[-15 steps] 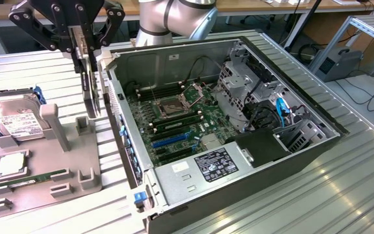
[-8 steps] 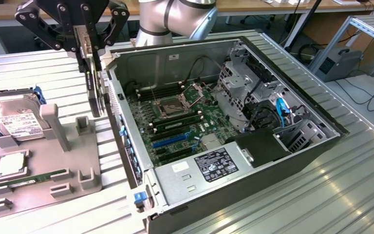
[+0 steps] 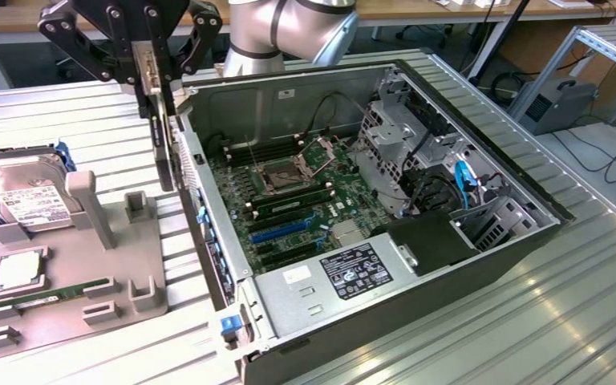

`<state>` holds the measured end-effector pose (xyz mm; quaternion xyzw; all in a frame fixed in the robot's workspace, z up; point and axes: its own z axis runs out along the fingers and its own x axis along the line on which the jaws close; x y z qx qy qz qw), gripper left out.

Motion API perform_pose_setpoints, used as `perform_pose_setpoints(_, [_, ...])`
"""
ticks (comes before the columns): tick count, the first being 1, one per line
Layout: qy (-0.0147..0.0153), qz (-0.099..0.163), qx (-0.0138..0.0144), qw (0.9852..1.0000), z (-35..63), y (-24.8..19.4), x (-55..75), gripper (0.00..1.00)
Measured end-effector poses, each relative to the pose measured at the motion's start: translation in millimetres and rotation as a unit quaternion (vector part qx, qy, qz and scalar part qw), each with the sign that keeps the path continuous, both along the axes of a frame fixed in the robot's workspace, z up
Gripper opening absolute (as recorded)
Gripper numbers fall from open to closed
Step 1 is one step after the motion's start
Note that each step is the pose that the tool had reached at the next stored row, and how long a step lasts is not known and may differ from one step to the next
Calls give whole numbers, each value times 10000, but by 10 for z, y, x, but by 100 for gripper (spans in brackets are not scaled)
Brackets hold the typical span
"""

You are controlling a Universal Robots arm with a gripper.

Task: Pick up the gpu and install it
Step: 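Pick up the gpu and move the gpu toward the slot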

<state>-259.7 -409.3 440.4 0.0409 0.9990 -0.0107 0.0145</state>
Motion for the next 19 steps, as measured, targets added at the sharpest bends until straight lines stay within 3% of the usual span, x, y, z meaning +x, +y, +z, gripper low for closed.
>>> perform_pose_setpoints(19, [0,0,0,10000,0,0,242,27])
